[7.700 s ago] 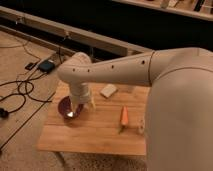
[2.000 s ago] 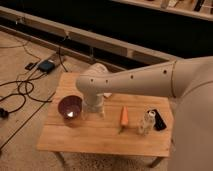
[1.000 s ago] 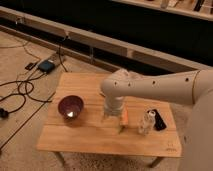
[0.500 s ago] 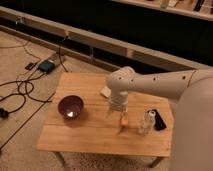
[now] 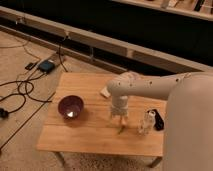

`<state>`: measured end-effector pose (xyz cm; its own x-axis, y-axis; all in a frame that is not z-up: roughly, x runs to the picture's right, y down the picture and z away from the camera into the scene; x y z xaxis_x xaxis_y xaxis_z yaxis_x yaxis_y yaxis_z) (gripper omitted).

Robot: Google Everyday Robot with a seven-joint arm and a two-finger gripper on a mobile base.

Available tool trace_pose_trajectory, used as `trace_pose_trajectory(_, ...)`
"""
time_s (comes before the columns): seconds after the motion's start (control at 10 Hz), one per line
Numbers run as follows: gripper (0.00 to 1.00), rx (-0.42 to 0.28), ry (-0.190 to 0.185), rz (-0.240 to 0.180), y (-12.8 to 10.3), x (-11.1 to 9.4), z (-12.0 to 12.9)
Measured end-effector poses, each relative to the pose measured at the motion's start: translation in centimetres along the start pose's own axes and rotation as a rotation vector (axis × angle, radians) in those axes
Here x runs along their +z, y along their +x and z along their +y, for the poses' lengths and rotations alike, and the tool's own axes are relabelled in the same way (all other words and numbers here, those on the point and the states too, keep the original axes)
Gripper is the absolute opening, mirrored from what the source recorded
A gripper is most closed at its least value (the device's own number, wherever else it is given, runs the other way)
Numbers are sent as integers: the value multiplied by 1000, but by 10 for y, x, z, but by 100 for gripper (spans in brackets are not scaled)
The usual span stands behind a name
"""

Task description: Place the pepper in the ceramic cup

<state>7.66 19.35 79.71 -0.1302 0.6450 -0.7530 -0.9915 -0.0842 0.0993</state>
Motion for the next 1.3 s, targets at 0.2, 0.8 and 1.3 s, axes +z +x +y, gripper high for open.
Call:
trace_pose_trajectory(0.2, 65, 30, 10, 10, 3, 10, -12)
trace_pose_trajectory(0.8, 65, 107, 22, 0, 6, 19, -41)
trace_pose_trajectory(1.3, 65, 89, 50, -49, -18, 9, -43)
